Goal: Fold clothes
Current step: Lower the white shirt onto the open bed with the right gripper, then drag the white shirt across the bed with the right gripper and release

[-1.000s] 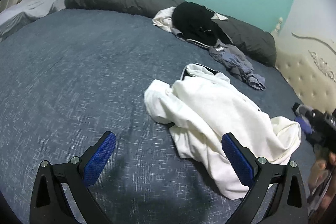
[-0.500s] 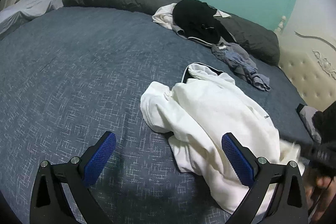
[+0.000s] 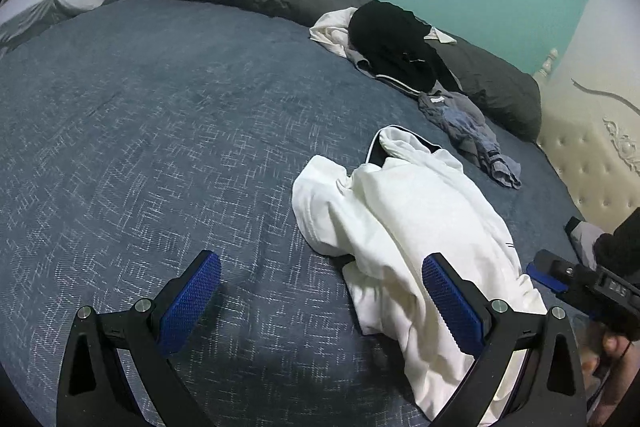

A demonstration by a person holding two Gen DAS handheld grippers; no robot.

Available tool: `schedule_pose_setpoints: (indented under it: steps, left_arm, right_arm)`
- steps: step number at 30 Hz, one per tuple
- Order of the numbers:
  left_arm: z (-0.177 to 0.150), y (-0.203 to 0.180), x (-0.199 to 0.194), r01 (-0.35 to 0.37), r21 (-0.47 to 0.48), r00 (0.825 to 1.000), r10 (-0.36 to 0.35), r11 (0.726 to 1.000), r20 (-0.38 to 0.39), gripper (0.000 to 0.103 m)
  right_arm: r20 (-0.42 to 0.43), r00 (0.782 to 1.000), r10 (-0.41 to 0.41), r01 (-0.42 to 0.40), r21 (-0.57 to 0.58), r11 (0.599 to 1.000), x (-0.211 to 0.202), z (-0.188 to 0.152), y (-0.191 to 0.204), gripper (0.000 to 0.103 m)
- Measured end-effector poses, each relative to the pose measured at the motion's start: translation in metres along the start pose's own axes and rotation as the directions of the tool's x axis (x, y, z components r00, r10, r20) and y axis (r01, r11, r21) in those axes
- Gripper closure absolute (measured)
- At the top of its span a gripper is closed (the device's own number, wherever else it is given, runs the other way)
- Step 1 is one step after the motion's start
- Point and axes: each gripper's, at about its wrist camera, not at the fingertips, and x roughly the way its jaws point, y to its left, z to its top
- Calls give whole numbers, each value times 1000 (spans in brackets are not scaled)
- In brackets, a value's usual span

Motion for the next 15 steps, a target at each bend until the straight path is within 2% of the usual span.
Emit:
schedule_pose_setpoints:
  steps: [3,5,8,10,15]
  left_arm:
    - [-1,-2,2,2,6,1000,-2,1000,-7,1]
    - [-1,-3,2,4,6,1000,-3,1000,-9,0]
    - [-1,-3,2,3,8,1000,-2,1000,-9,0]
    - [-1,-3,3,3,9,1000,-3,1000,-8,0]
    - [-1,-5,3,3,13,1000,-2,1000,-7,0]
  right_arm:
    - [-47,999,-9,11,35,999,11,-5,-10,56]
    - [-92,996,-3,7,37,999,20,-9,-11,64]
    - [-124,992,-2,2,-1,1000,28,-14,-6,85]
    - [-128,991,42,-44,-12,999,28,-16,1,95]
    - [-133,978,162,-167,-27,986,25,-19,16,99]
